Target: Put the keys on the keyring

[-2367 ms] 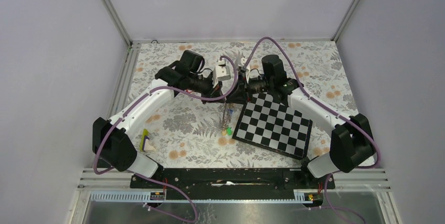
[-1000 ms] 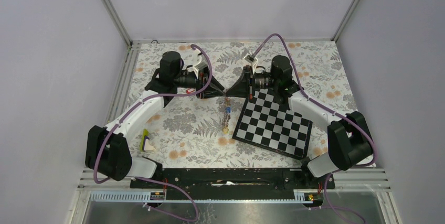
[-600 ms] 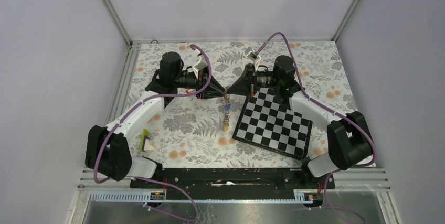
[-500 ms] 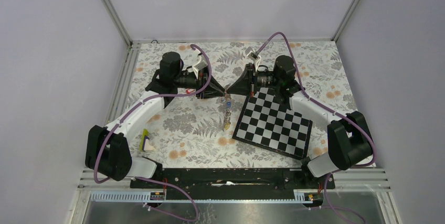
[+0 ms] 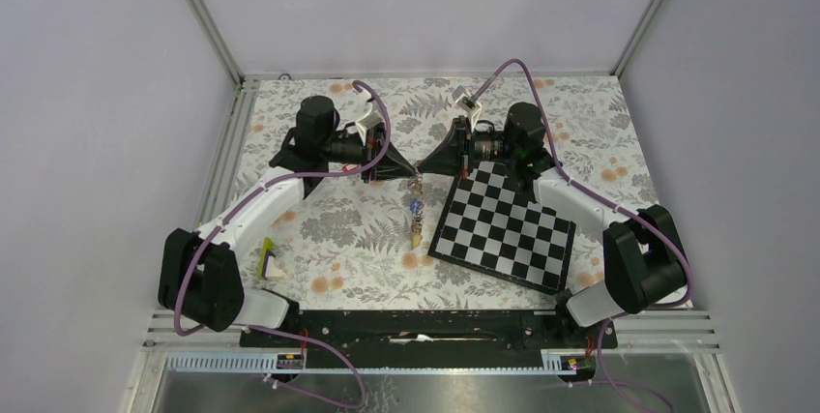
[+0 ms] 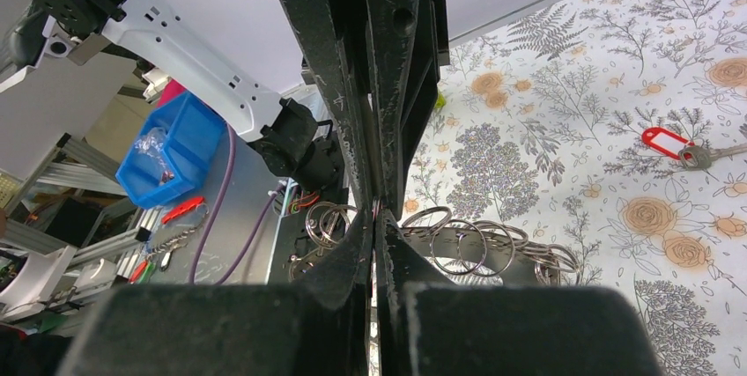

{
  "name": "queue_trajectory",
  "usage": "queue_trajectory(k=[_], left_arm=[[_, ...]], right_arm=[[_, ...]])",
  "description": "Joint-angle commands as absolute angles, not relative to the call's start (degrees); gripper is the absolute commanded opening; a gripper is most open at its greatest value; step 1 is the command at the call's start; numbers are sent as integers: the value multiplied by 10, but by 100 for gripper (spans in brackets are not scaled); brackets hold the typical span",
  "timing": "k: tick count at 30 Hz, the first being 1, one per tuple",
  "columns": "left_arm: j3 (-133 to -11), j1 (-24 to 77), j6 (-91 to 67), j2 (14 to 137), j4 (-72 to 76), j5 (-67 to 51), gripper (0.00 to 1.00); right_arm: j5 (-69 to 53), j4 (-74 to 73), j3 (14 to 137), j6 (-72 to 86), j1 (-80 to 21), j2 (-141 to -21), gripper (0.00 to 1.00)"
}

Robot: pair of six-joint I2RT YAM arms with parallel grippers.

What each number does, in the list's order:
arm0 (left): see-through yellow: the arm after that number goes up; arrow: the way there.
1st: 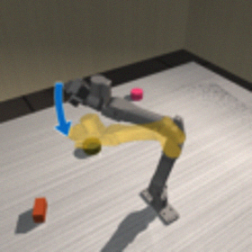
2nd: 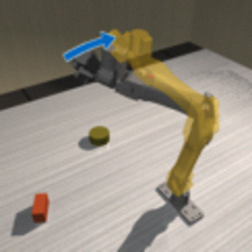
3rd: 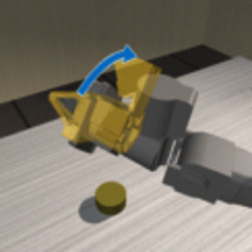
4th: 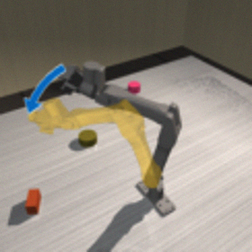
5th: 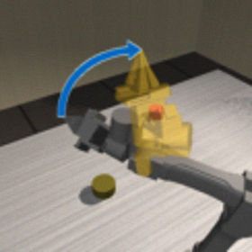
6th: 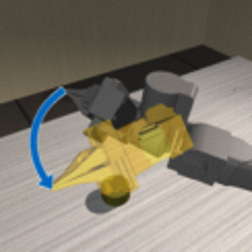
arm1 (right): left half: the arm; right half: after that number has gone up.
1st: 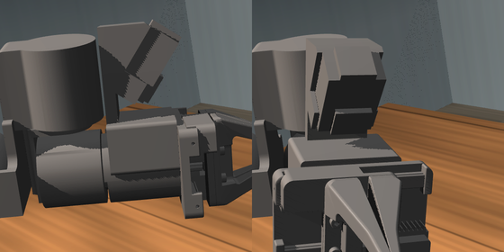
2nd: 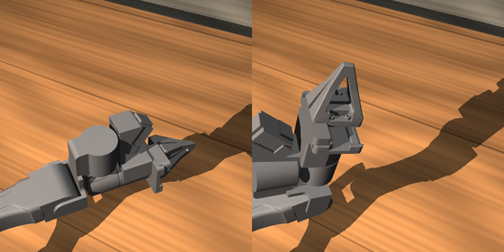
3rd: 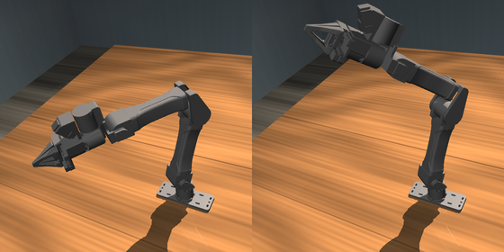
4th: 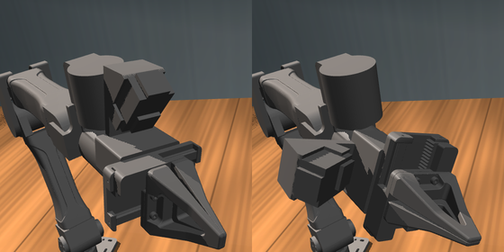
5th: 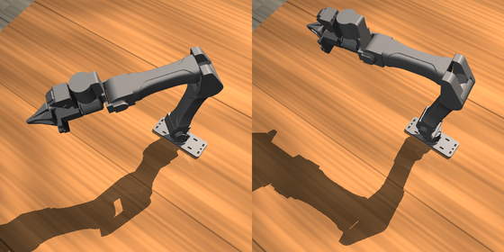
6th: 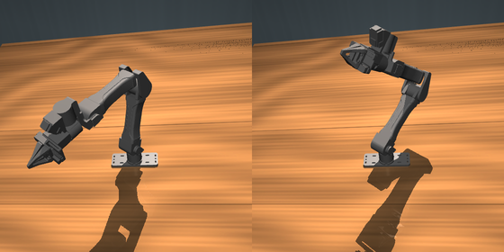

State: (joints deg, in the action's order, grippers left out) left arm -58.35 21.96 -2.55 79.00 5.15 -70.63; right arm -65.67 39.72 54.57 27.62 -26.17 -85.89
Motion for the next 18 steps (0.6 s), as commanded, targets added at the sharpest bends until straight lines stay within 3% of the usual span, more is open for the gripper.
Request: queue_trajectory(k=[1,10,13,18], left_arm=[[-601,229,-31,797,83,-732,10],[-610,234,-39,803,83,-736,0],[-624,234,-11,795,35,-722,0],[-708,258,237,787,-248,-587,0]], right_arm=[[-665,449,548,288,-259,-851,0],[-663,447,542,275,-259,-851,1],[-661,397,548,230,-258,-846,12],[-616,154,600,21,-251,-822,37]])
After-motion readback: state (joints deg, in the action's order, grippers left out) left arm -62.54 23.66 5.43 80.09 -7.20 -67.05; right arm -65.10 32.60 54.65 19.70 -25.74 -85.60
